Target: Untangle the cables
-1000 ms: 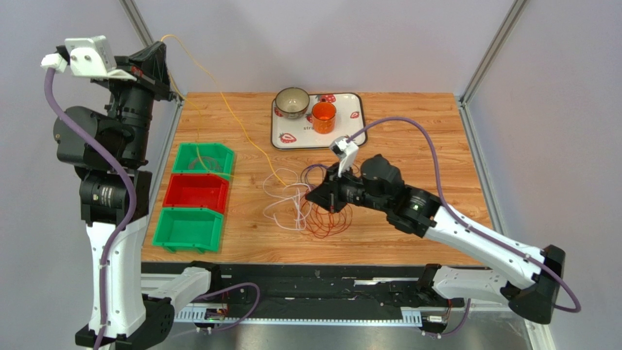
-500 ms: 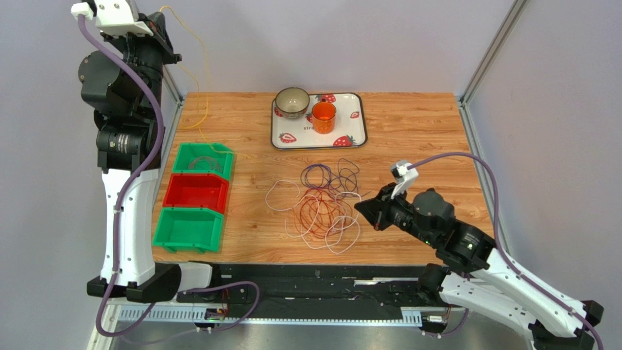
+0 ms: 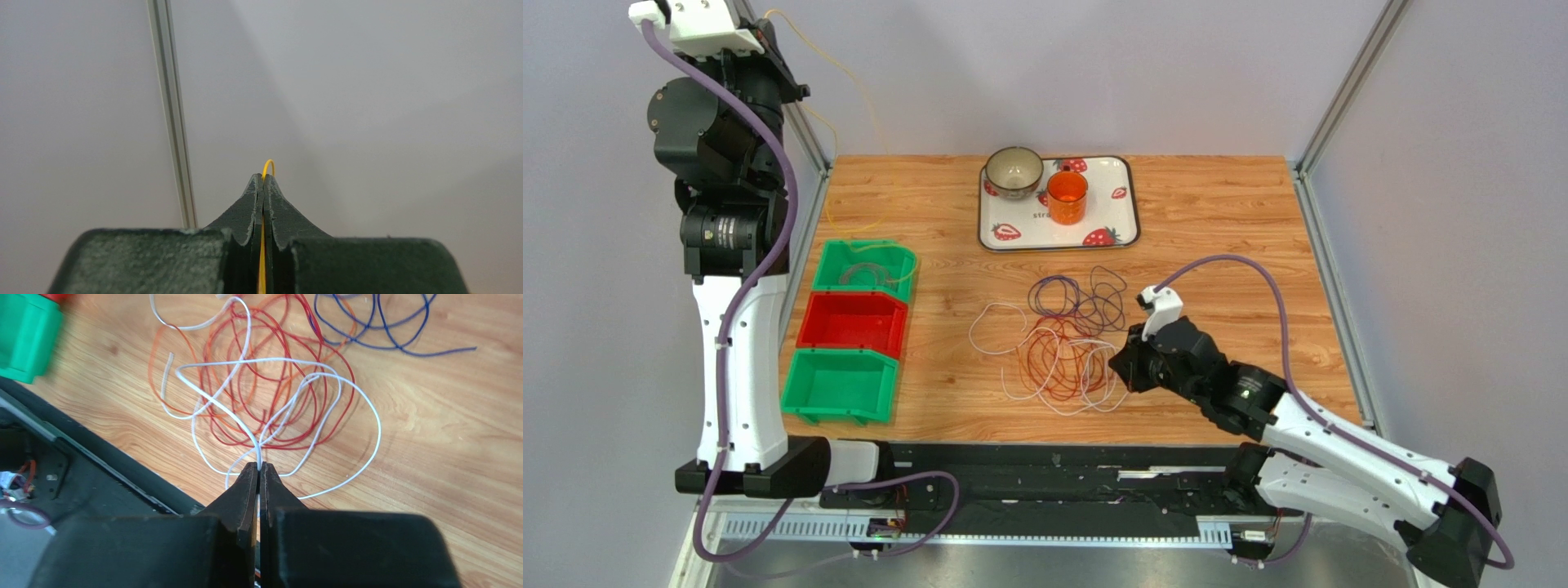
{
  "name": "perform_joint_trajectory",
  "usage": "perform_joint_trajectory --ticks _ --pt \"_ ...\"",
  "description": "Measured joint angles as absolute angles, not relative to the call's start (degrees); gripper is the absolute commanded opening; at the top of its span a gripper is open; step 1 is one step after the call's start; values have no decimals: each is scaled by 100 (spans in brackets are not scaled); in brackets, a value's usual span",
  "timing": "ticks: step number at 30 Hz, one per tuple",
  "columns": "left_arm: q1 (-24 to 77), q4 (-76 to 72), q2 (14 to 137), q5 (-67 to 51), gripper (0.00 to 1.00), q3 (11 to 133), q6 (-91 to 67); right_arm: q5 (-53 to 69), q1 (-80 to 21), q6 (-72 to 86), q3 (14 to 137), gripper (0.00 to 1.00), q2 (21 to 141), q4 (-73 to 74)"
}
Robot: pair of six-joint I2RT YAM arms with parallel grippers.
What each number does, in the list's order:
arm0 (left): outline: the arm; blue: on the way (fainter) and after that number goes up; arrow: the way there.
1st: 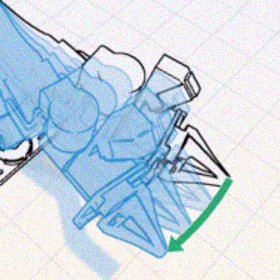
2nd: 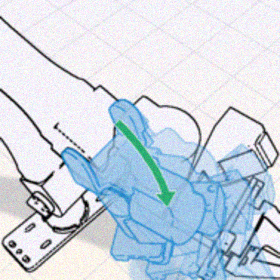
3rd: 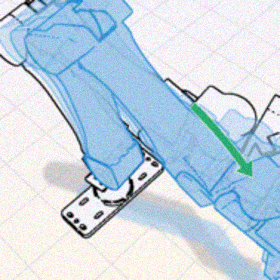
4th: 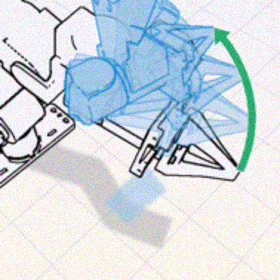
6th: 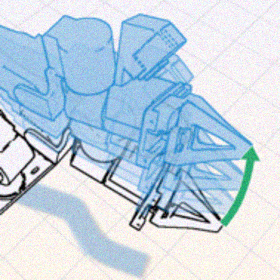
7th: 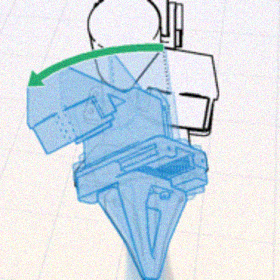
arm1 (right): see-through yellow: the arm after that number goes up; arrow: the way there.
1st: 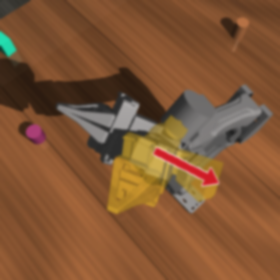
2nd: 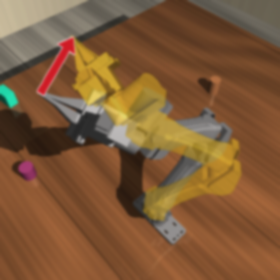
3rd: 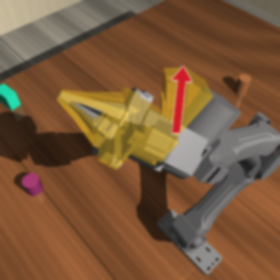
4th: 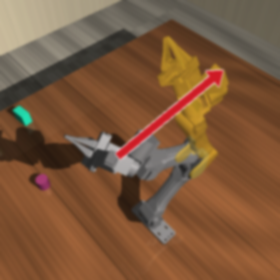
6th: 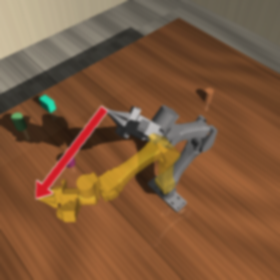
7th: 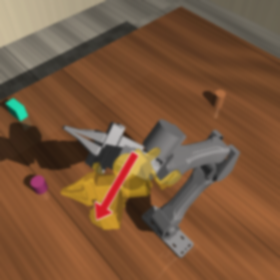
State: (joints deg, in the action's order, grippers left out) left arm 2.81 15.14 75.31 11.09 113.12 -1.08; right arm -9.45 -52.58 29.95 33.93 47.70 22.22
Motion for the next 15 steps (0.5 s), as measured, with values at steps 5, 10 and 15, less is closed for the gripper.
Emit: perform_joint_trajectory --ticks 5,10,15 --pt "220 1461 7550 1111 0 11404 -106 -919 -5258 3114 3173 0 5341 1894" --pt "165 1345 7588 1118 0 11472 -104 -893 -5258 3151 3061 0 5468 1636" --pt "106 1227 7738 1114 0 11601 -102 -893 -5258 3146 2928 0 5548 1450"
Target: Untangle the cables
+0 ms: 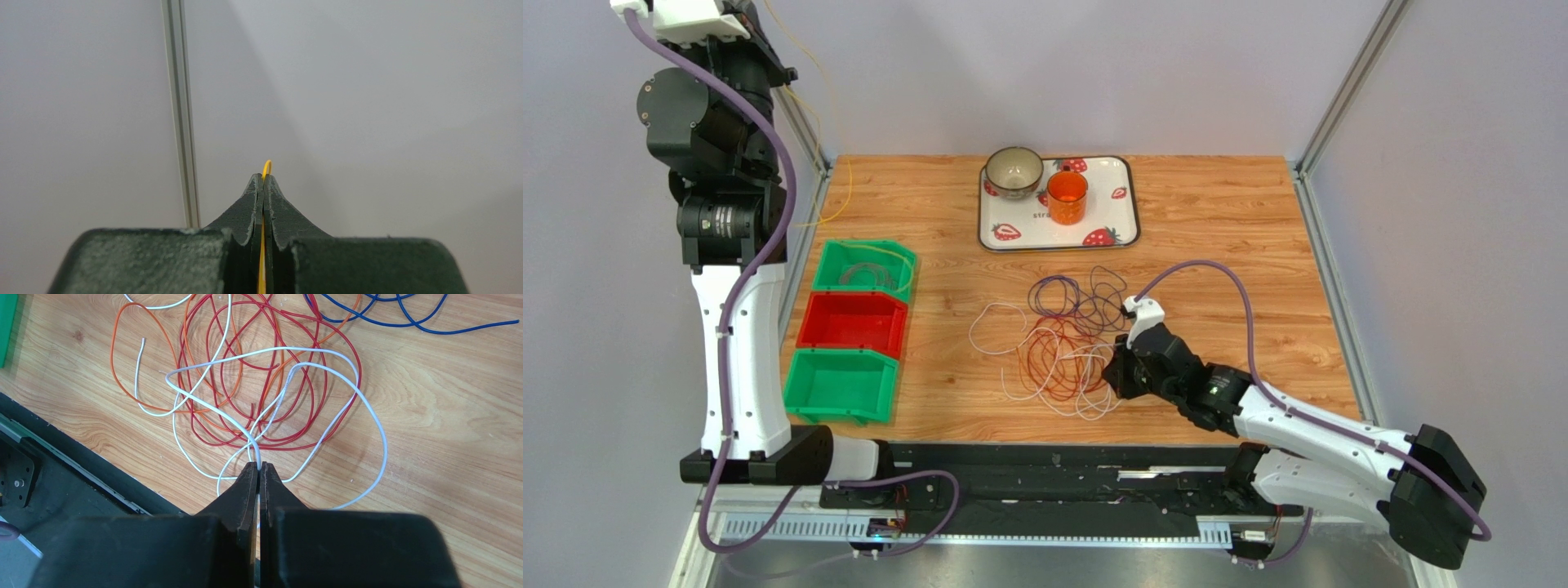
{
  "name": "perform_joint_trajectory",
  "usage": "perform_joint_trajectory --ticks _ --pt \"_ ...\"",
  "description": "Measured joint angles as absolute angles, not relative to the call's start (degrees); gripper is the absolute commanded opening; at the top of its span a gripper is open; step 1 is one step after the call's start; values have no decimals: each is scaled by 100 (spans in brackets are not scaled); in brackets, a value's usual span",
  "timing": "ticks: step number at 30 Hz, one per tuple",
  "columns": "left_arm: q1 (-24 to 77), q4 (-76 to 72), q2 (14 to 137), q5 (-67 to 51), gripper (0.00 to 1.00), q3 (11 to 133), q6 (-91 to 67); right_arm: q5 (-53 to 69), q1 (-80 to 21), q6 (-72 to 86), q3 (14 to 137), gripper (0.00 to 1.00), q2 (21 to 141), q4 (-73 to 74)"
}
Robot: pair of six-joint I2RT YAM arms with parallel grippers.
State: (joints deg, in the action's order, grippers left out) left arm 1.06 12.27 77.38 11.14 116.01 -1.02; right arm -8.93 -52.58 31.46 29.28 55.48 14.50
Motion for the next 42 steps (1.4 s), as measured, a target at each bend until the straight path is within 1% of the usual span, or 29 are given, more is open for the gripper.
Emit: perform_joint_trajectory --ticks 8,13,24,33,42 --pt "-16 1186 7889 1144 0 11574 -23 -847 -5251 3122 2886 0 5693 1229" --pt "-163 1039 7841 1273 0 11330 -5 -786 -5199 3122 2860 0 5693 1118" --pt "-615 646 7585 1509 0 9633 -296 -650 -5065 3122 2727 0 5695 1037" --pt "-950 290 7105 1227 0 8418 -871 -585 -4993 3124 2711 0 5728 1000" --pt "-991 -10 6547 812 0 7487 -1306 -545 -4952 3124 2703 0 5730 993"
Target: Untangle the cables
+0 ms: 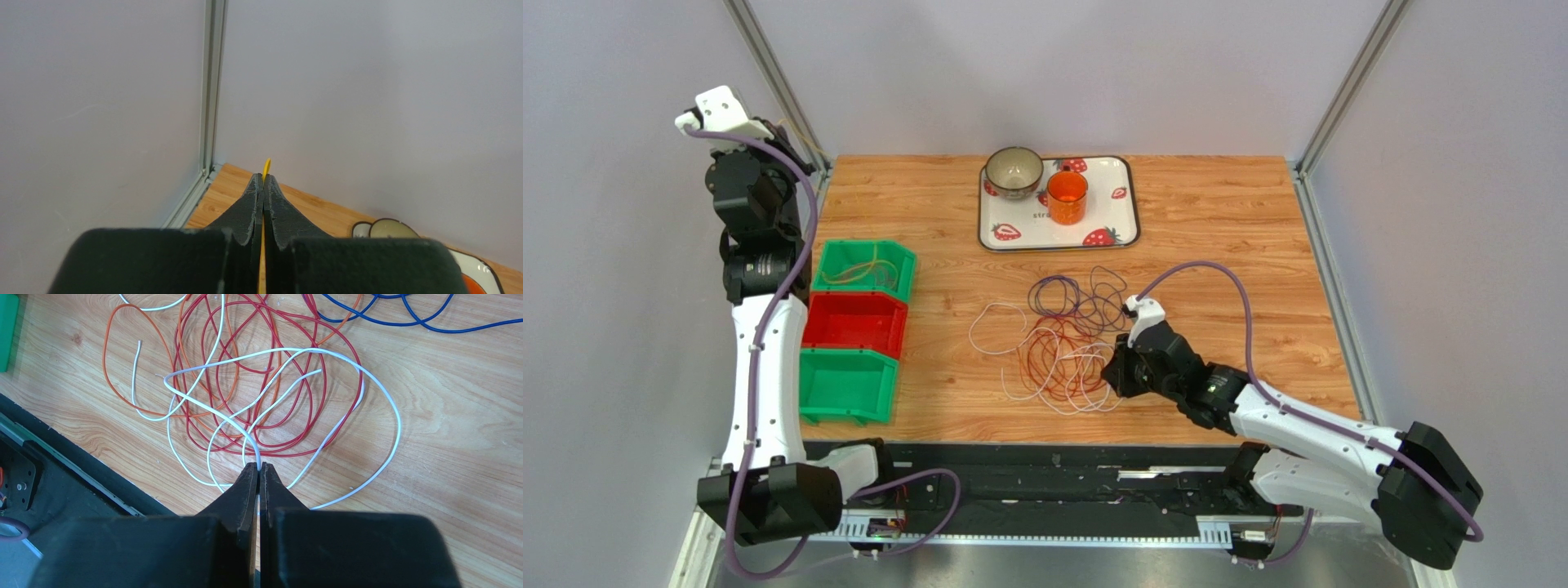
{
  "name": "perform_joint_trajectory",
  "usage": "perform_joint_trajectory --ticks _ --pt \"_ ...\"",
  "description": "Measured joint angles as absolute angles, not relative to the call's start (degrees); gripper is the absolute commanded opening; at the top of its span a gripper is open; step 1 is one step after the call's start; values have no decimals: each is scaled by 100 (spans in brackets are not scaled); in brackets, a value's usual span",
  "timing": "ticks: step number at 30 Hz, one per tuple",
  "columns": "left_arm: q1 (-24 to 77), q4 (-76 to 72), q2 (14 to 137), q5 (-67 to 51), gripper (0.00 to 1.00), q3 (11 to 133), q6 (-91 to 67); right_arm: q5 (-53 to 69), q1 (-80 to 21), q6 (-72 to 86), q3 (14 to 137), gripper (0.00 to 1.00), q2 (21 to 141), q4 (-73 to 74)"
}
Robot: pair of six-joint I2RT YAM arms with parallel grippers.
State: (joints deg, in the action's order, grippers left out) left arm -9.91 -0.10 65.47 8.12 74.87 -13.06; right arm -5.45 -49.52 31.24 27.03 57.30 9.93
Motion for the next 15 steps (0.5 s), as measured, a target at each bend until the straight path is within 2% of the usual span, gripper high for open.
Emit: perform_joint_trajectory --ticks 9,15 --pt "-991 -113 6412 655 0 6744 -1461 -499 -4917 3124 2698 0 5730 952" --pt "-991 -134 6416 521 0 6676 -1603 -445 -4882 3124 2696 0 5730 913"
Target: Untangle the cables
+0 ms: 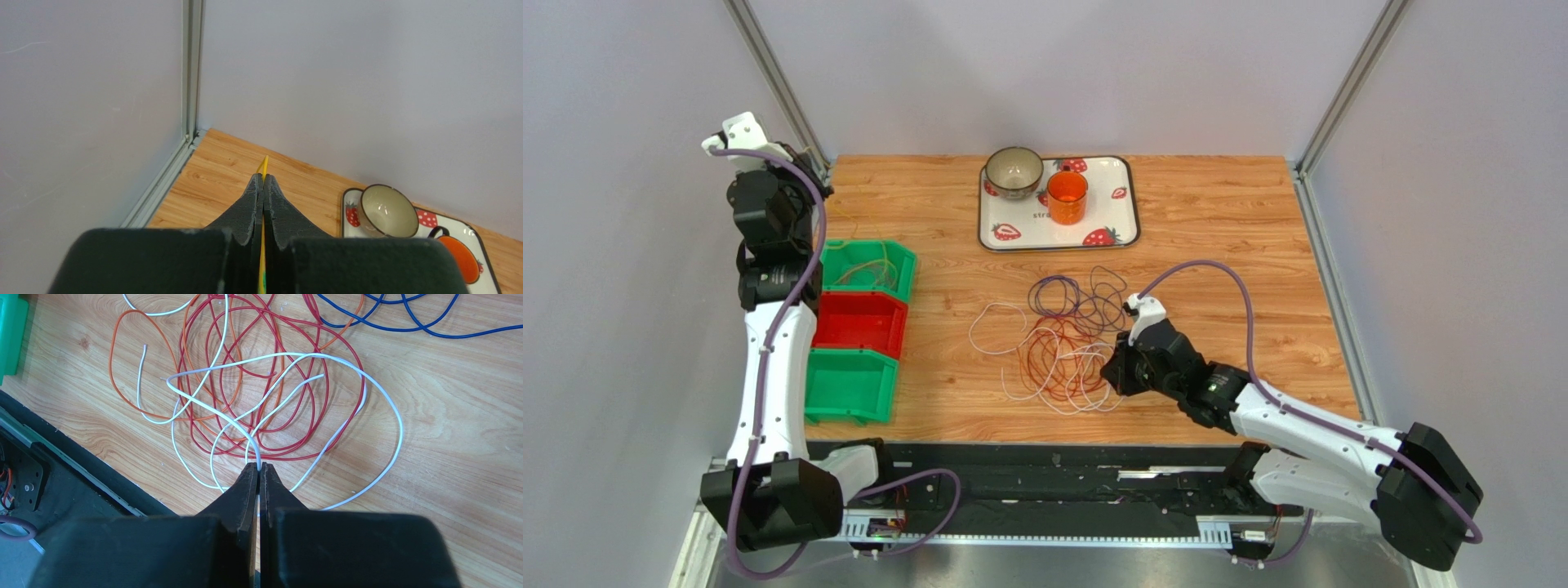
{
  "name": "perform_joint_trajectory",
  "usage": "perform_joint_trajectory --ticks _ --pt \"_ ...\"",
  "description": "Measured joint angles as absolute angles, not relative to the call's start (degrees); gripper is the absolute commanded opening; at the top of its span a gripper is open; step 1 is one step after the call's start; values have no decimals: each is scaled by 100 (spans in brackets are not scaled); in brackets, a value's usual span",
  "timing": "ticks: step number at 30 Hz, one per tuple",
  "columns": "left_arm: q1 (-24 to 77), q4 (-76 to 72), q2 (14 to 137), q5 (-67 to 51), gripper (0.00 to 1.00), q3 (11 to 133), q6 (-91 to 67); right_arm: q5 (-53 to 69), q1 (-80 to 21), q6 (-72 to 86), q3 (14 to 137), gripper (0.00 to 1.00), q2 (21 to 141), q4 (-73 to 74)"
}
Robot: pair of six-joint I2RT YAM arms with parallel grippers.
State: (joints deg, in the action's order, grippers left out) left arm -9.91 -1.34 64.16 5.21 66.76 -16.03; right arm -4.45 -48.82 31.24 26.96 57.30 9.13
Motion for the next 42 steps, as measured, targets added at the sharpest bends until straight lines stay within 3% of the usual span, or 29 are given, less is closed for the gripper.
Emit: perform_joint_trajectory --ticks 11,17,31,36,42 --pt "-991 412 6578 696 0 6593 -2056 -375 -4842 3124 2692 0 5830 904" --pt "-991 1339 6709 1817 0 6598 -2265 -338 -4829 3124 2692 0 5887 899" --pt "-991 3795 7363 3162 0 7623 -3358 -296 -4818 3124 2692 0 5983 893" --pt "-991 5341 7999 3632 0 8661 -4372 -294 -4818 3124 2692 0 5983 893" --pt "-991 6657 8547 3564 0 9303 -5017 -294 -4818 3124 2692 0 5983 893"
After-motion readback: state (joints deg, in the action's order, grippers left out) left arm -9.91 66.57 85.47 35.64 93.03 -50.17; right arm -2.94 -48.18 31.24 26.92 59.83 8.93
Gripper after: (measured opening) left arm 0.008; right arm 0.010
